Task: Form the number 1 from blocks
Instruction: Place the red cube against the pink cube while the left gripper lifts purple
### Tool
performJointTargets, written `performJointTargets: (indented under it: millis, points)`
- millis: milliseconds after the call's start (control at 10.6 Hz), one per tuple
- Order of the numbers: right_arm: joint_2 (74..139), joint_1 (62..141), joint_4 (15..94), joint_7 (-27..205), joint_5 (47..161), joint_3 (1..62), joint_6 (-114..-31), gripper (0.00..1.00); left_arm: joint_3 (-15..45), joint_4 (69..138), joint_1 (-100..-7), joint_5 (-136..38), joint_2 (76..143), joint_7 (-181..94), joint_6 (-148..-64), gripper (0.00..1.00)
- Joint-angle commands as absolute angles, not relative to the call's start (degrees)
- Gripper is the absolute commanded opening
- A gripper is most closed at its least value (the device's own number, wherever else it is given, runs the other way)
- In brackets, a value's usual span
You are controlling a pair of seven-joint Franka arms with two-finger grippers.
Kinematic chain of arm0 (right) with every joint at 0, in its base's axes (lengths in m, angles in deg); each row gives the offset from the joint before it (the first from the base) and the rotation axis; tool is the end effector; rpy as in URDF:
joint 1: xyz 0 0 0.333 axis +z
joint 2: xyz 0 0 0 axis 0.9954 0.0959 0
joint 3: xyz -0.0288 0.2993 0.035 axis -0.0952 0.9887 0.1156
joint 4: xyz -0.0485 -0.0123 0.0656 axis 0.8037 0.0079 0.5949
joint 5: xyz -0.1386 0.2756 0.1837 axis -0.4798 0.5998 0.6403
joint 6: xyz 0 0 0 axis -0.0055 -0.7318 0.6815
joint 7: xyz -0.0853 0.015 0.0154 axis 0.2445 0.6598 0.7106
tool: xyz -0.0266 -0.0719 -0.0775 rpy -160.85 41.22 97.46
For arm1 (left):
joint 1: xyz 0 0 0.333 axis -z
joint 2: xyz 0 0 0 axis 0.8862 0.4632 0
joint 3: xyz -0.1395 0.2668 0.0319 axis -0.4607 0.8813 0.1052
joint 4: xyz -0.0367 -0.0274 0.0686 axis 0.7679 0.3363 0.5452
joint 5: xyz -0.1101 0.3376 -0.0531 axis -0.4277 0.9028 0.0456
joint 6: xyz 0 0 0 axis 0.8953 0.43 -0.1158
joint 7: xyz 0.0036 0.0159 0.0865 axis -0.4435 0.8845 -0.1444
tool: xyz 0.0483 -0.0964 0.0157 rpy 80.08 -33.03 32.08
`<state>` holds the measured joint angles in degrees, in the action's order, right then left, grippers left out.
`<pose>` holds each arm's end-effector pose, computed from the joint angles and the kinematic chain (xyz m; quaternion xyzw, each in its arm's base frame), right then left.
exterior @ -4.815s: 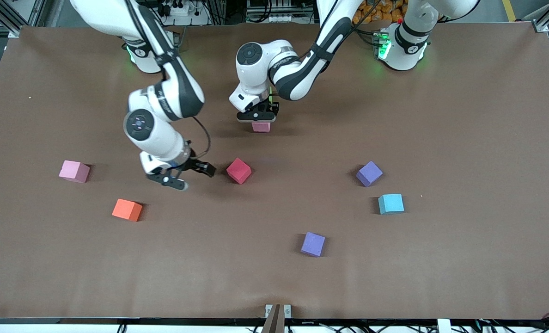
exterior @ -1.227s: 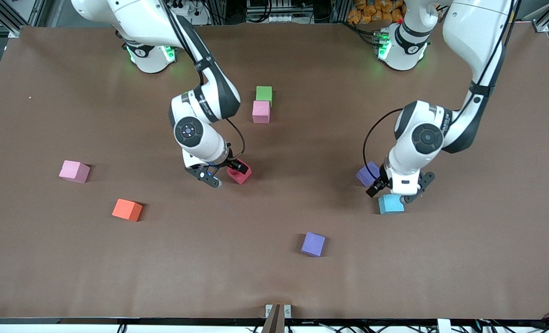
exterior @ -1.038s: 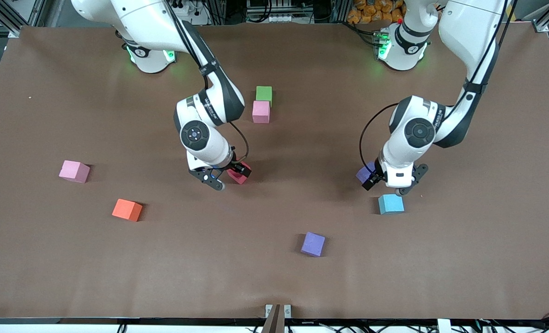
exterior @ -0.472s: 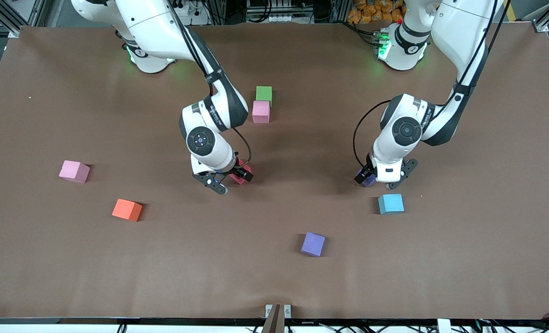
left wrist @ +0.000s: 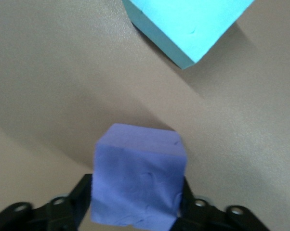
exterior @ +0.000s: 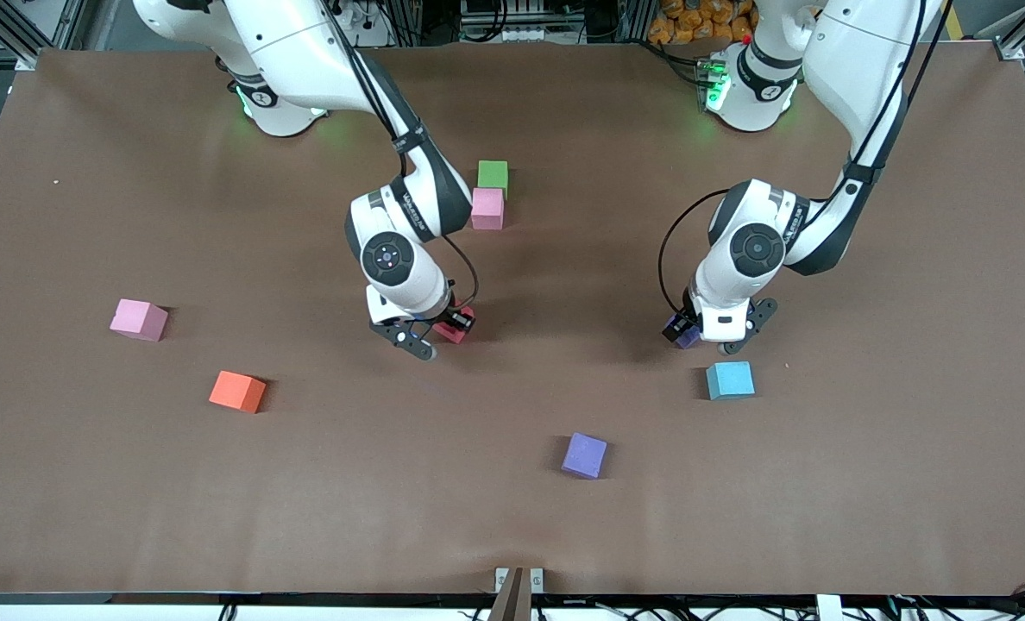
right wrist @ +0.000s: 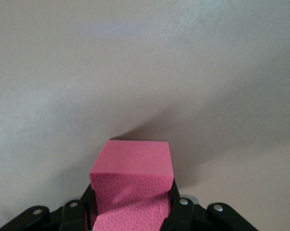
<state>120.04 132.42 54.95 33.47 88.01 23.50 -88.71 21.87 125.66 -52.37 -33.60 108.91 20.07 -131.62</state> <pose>0.5057 0.3756 0.2249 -0.9677 0.2422 0.0635 0.0307 0.5077 -0.1993 0.2165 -0.9254 -0.3779 0.0274 0.0129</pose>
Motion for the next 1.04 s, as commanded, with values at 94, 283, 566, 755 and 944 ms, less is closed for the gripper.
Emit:
performJointTargets:
  millis: [94,283,566,755,944]
  points:
    - [115.8,136.8,55.7,36.8,84.3,23.1,-82.8,0.00,21.9,124.7,-52.4,-33.5,109.7,19.0,-132.0,0.00]
    - [113.0,139.6,58.4,37.5,81.4,23.1,-82.2,0.00,22.1,123.5,-52.3,-33.4,109.6,19.1,-131.7,0.00]
    - [111.0,141.8,62.2,42.1,81.3,23.2,-82.7,0.00,21.9,123.0,-52.9,-29.7,108.2,19.1,-131.5,0.00]
    - [111.1,142.7,63.2,44.7,81.4,23.3,-83.0,0.00,21.7,121.7,-51.8,-29.5,108.3,19.1,-130.5,0.00]
    - [111.1,143.8,64.2,45.5,81.4,23.3,-83.3,0.00,21.6,121.4,-49.2,-28.0,108.1,19.1,-130.4,0.00]
